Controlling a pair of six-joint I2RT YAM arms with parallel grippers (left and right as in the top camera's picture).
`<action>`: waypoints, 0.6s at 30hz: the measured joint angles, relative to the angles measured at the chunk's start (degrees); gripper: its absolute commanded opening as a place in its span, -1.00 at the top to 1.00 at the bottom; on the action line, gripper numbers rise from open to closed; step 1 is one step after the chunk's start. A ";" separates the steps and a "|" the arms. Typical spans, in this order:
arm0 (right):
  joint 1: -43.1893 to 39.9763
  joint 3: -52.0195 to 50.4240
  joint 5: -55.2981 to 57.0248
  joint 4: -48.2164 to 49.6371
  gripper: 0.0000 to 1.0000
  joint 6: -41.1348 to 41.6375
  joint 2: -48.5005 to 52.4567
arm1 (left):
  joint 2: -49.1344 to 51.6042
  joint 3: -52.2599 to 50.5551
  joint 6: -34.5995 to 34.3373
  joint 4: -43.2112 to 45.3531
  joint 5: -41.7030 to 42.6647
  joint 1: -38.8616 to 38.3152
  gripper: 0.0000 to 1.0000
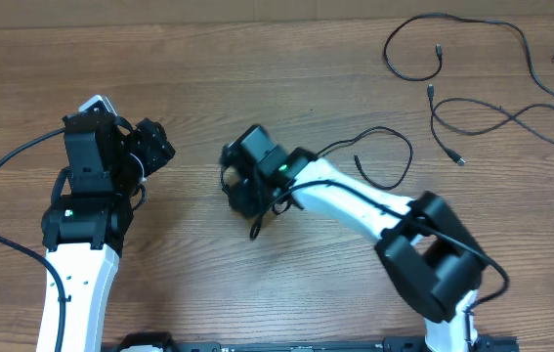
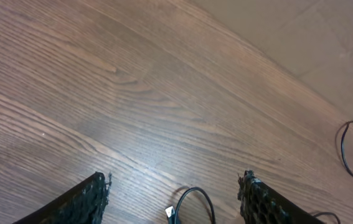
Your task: Untangle cables
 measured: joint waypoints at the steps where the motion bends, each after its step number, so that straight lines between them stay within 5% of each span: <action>1: 0.63 -0.02 0.02 0.04 0.20 -1.40 0.79 | 0.00 0.00 0.00 -0.11 0.02 0.00 -0.40; 18: 0.55 2.27 3.30 -6.69 0.27 -5.97 2.60 | 0.00 0.00 0.00 -0.20 0.22 0.00 -0.40</action>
